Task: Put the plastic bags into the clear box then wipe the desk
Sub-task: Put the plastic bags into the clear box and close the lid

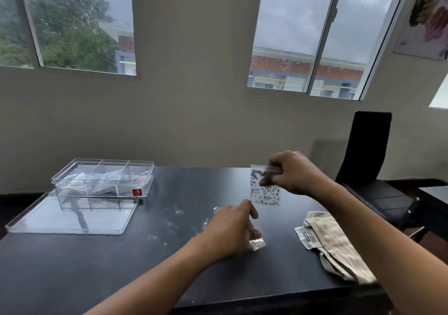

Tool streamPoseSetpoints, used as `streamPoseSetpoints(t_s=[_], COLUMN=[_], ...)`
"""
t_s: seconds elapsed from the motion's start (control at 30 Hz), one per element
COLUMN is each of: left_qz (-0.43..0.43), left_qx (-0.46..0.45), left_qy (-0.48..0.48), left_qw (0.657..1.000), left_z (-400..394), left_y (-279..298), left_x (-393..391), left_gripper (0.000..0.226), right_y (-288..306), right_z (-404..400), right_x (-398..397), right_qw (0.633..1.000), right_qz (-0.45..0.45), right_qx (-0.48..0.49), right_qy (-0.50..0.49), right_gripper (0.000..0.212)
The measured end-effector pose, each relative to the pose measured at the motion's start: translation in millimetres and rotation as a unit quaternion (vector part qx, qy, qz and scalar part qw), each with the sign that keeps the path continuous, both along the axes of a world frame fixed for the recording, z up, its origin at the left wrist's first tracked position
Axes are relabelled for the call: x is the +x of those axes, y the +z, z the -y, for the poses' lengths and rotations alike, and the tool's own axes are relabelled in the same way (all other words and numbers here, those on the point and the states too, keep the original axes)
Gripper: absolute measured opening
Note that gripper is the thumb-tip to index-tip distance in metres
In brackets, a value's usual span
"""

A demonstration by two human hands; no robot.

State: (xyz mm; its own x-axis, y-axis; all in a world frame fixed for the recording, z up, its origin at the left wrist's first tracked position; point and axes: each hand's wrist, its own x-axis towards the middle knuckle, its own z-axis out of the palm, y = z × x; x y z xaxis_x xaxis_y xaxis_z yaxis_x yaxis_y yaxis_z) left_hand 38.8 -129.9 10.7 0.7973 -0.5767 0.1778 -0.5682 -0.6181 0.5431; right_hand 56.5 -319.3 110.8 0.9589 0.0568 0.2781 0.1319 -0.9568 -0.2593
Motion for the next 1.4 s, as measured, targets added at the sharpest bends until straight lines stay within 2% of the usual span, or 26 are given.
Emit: streamPoseSetpoints(t_s=[0.13, 0.23, 0.43, 0.53, 0.63, 0.7, 0.77, 0.8, 0.9, 1.0, 1.1, 1.23, 1.3, 1.37, 1.4], left_qz=[-0.001, -0.071, -0.046, -0.060, -0.051, 0.023, 0.120, 0.140, 0.106, 0.079, 0.099, 0.159, 0.193, 0.235, 0.252], left_qx=[-0.045, -0.103, -0.245, -0.320, -0.351, -0.331, -0.251, -0.223, -0.168, -0.140, -0.147, -0.148, -0.128, -0.095, -0.076], left_qy=[0.057, 0.070, 0.149, 0.188, 0.241, 0.298, 0.376, 0.397, 0.404, 0.385, 0.379, 0.371, 0.364, 0.355, 0.352], left_qw=[0.997, 0.990, 0.957, 0.927, 0.903, 0.895, 0.884, 0.879, 0.893, 0.909, 0.908, 0.903, 0.902, 0.900, 0.898], left_z=[-40, -86, -181, -226, -267, -291, -311, -318, -334, -342, -343, -344, -345, -344, -343], left_y=[15, 27, 56, 60, 59, 51, 37, 29, 10, 3, 2, 1, 1, 1, 1], left_x=[21, 40, 72, 92, 113, 127, 135, 136, 143, 147, 146, 143, 142, 141, 141], left_gripper=[0.010, 0.011, 0.013, 0.015, 0.017, 0.014, 0.015, 0.016, 0.014, 0.018, 0.027, 0.051, 0.047, 0.029, 0.019], right_y=[18, 20, -3, -19, -33, -44, -55, -59, -68, -77, -86, -80, -77, -75, -75], right_z=[-29, -61, -134, -170, -203, -220, -236, -242, -260, -274, -283, -283, -281, -278, -276], right_x=[18, 37, 82, 98, 112, 123, 134, 139, 153, 162, 163, 155, 150, 143, 139], right_qw=[0.991, 0.978, 0.967, 0.968, 0.969, 0.970, 0.971, 0.972, 0.980, 0.990, 0.993, 0.990, 0.981, 0.970, 0.966], right_qz=[0.109, 0.156, 0.125, 0.090, 0.074, 0.056, 0.038, 0.034, 0.033, 0.014, 0.013, 0.083, 0.115, 0.119, 0.105], right_qx=[0.071, 0.127, 0.195, 0.197, 0.190, 0.191, 0.188, 0.182, 0.135, 0.082, 0.059, 0.056, 0.071, 0.068, 0.046], right_qy=[0.027, 0.053, 0.107, 0.127, 0.140, 0.139, 0.143, 0.146, 0.140, 0.117, 0.099, 0.098, 0.137, 0.202, 0.232], right_gripper=[0.042, 0.037, 0.030, 0.033, 0.034, 0.036, 0.037, 0.036, 0.028, 0.033, 0.030, 0.048, 0.042, 0.035, 0.039])
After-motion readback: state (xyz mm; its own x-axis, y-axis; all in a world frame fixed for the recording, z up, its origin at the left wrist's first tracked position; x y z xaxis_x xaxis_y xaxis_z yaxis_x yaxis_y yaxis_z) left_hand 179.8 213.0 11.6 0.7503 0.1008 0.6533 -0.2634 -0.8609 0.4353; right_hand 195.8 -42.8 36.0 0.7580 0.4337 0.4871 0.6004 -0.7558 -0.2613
